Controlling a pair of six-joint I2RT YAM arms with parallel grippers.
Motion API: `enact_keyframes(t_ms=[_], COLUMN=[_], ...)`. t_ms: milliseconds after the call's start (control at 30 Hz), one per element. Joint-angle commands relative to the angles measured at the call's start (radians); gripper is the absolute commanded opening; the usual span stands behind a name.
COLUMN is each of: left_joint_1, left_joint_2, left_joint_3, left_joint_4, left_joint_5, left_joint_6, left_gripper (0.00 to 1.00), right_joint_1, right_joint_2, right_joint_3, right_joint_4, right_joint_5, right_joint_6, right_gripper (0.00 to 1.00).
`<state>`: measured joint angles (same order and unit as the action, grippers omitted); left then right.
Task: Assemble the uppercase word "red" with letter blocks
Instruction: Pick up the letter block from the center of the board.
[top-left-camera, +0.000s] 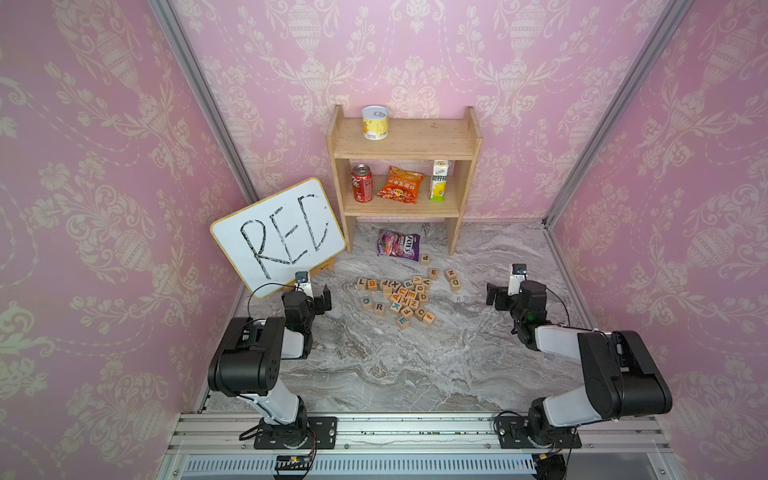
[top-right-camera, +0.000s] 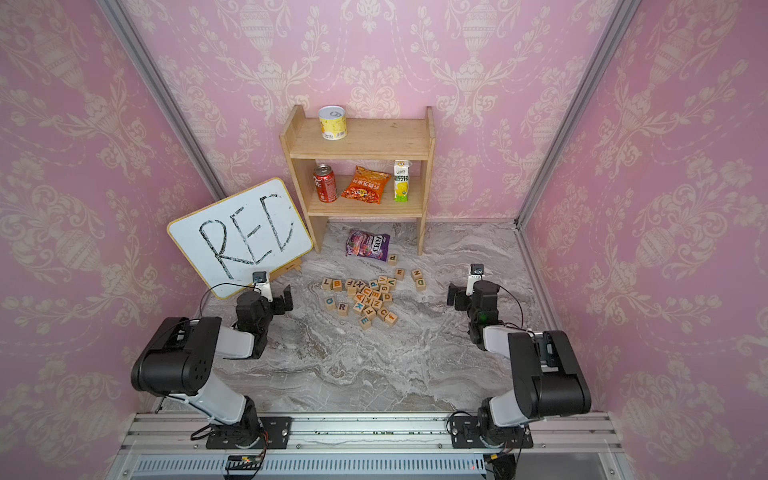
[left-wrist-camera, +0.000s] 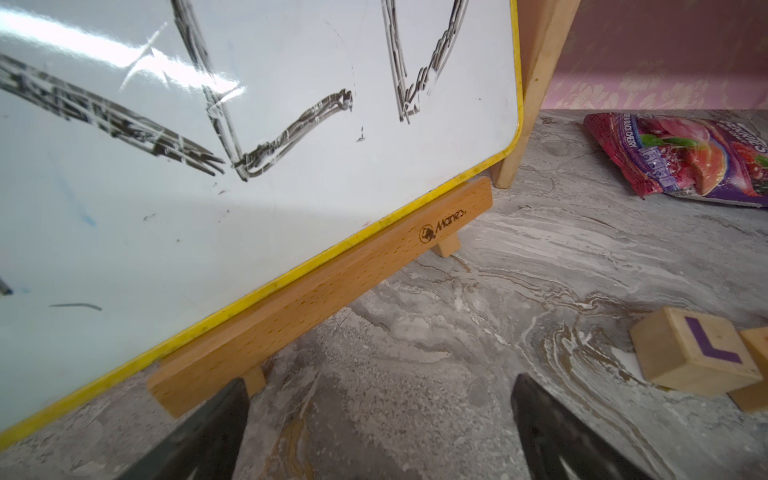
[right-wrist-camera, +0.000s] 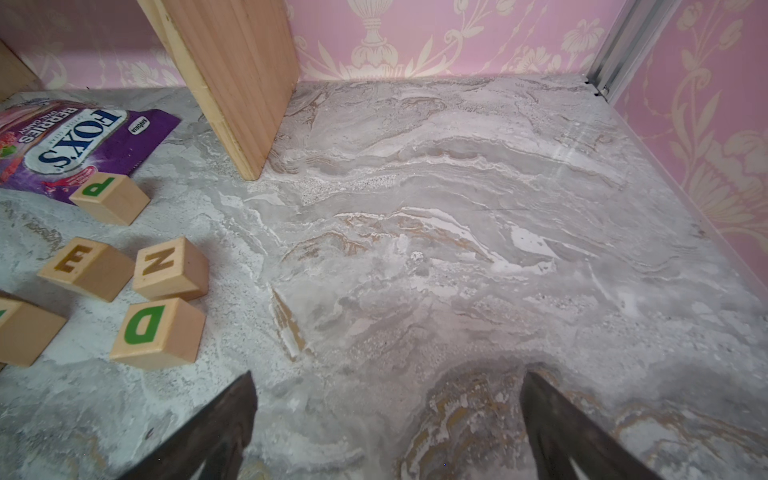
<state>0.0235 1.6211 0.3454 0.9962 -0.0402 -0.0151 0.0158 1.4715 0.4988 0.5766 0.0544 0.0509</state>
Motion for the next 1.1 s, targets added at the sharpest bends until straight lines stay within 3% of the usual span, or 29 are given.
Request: enact_keyframes(t_ms=[0,200,400,633,1067], left_joint_1=[-0.017,-0.050,-0.073,-0.139,-0.287], left_joint_2=[-0.049,-0.133,-0.279,-0.364,-0.391], left_joint_3=[0.008,0.008,0.123,0.246,0.445], left_joint_4=[-0.037,-0.105,-0.444,-0.767,-1.172], left_joint_5=[-0.034,-0.108,-0.094,-0.064,-0.104], left_joint_6=[0.027,0.046,0.031,-0.024,-0.164], left_gripper=[0.99,0.99,0.99,0.99,0.99], right_joint_1=[0.008,0.021,0.077,0.116,0.354], right_joint_2=[-0.033,-0.033,-0.008,0.059,0.047], right_joint_3=[0.137,0.239,0.389,0.572,0.743], right_joint_4=[-0.282,-0.478,-0.719,-0.952,-1.122], right_joint_5=[0.026,-0.013,0.036,-0.040,-0.054], right_joint_6=[-0.021,0.014,0.047,0.173,0.230], right_gripper=[1.00,1.00,1.00,1.00,1.00])
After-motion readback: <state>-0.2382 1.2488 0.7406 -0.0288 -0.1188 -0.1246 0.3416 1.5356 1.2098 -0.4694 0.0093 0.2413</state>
